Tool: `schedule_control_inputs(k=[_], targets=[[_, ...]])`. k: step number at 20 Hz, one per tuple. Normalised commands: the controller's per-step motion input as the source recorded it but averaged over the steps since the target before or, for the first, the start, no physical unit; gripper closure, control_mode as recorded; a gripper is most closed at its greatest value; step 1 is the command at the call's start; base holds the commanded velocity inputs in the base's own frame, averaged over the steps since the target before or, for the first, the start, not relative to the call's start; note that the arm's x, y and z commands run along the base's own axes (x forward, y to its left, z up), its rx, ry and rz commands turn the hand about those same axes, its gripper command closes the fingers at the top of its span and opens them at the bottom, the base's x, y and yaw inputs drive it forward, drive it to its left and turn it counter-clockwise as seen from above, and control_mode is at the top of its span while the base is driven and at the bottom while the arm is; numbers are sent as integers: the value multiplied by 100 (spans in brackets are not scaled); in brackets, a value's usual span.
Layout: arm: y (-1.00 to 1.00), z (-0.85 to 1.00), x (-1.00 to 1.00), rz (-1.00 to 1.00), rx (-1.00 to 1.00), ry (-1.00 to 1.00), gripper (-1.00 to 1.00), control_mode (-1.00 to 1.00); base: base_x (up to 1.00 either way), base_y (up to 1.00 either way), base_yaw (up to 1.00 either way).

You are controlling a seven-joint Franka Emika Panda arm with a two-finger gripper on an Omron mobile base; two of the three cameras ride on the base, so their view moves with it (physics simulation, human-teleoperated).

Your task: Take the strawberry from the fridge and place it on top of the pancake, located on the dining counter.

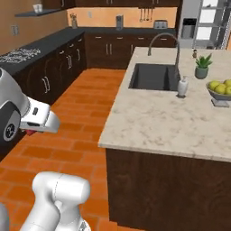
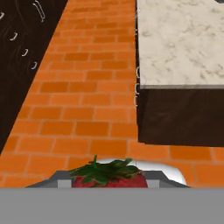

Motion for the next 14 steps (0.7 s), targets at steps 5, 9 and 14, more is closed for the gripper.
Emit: schedule_control_inputs(k=[5,9,14], targets=[[0,0,0,0,0,0,100,100,-50,-100,50],[0,0,0,0,0,0,100,100,-60,-100,50],[0,0,0,0,0,0,100,100,-62,-100,52]])
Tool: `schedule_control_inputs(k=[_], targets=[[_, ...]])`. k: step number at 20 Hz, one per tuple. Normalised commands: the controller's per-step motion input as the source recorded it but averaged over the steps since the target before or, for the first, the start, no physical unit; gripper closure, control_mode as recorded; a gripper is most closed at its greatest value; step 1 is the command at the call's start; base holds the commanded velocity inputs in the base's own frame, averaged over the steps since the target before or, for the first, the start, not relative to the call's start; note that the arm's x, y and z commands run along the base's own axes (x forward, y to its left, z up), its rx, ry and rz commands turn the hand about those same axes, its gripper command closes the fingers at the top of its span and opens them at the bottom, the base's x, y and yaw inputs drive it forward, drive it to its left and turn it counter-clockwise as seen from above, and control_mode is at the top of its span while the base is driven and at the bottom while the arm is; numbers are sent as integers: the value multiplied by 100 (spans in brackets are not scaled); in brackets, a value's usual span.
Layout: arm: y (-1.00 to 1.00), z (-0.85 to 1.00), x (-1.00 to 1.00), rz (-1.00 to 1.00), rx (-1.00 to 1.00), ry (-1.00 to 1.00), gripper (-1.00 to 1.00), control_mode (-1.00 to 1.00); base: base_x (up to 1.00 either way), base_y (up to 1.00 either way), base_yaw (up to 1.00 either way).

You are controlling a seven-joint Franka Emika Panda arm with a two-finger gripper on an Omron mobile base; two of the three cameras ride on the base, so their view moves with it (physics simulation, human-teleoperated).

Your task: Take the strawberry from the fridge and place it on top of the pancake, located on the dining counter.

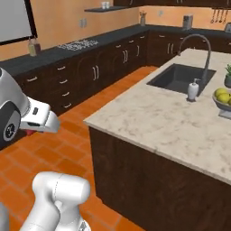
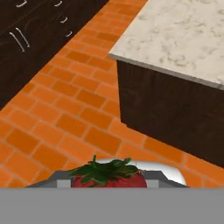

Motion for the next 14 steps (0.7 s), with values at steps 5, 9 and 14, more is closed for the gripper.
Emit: schedule_control_inputs(k=[5,9,14], targets=[[0,0,0,0,0,0,100,100,-62,-100,51],[0,0,0,0,0,0,100,100,-62,-100,50],[0,0,0,0,0,0,100,100,-85,-100,46]])
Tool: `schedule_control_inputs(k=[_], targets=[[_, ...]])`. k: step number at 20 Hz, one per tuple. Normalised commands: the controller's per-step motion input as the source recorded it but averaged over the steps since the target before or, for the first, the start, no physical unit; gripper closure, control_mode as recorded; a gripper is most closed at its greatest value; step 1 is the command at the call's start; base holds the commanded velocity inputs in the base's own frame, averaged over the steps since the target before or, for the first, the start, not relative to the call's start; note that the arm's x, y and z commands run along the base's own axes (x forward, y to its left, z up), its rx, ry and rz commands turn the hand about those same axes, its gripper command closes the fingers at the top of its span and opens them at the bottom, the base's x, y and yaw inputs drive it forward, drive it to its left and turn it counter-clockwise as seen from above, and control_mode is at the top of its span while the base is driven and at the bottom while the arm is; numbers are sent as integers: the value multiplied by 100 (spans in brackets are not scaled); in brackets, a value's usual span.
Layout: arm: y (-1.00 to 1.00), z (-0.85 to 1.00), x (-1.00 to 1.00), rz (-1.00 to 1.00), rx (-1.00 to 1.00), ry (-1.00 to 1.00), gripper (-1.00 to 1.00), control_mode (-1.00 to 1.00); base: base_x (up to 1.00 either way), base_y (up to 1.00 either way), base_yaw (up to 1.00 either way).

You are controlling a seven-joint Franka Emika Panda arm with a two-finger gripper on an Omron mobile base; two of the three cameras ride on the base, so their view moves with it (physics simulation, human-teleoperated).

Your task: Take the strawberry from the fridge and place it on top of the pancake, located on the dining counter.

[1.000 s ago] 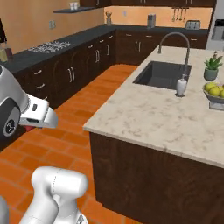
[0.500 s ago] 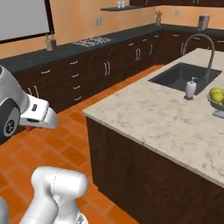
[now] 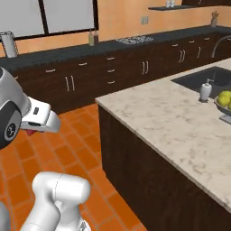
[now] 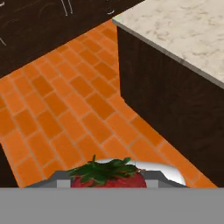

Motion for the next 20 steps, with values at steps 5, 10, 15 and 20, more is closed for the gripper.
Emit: schedule_control_inputs(k=[5,10,15,20], targets=[[0,0,0,0,0,0,100,100,-100,-100,45],[0,0,0,0,0,0,100,100,-100,-100,45],[0,0,0,0,0,0,100,100,-100,-100,46],[0,0,0,0,0,0,100,100,-100,-100,45]])
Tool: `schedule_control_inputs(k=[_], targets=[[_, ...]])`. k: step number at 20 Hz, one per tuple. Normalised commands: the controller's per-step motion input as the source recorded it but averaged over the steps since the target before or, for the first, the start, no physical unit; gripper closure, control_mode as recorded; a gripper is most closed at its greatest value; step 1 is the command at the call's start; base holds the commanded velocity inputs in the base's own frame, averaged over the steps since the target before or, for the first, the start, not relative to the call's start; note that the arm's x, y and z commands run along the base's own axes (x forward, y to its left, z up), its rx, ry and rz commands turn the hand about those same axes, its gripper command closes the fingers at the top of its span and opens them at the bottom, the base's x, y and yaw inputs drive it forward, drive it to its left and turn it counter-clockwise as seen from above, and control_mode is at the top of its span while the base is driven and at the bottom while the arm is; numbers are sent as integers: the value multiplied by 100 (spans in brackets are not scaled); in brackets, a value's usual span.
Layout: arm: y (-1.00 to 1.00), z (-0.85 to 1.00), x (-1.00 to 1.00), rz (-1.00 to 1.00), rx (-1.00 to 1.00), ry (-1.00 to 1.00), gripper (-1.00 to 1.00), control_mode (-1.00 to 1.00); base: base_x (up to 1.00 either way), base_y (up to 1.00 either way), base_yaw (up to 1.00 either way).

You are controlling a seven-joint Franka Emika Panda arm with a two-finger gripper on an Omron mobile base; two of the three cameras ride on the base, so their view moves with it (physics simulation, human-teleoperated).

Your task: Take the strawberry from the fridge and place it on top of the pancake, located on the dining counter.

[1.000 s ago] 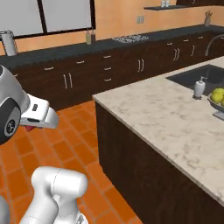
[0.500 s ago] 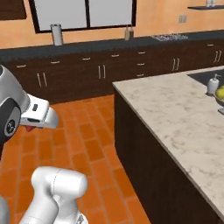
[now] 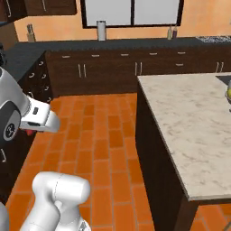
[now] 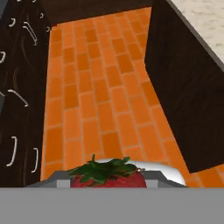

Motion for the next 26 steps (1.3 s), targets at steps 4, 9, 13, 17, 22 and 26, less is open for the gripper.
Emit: schedule_control_inputs(k=[4,9,13,17,22,26], targets=[[0,0,0,0,0,0,100,100,-94,-100,43],[0,0,0,0,0,0,100,100,-57,-100,37],[0,0,0,0,0,0,100,100,-11,-100,10],[0,0,0,0,0,0,100,100,36,-100,0],[0,0,0,0,0,0,100,100,42,-100,0],[0,0,0,0,0,0,100,100,25,-100,0]])
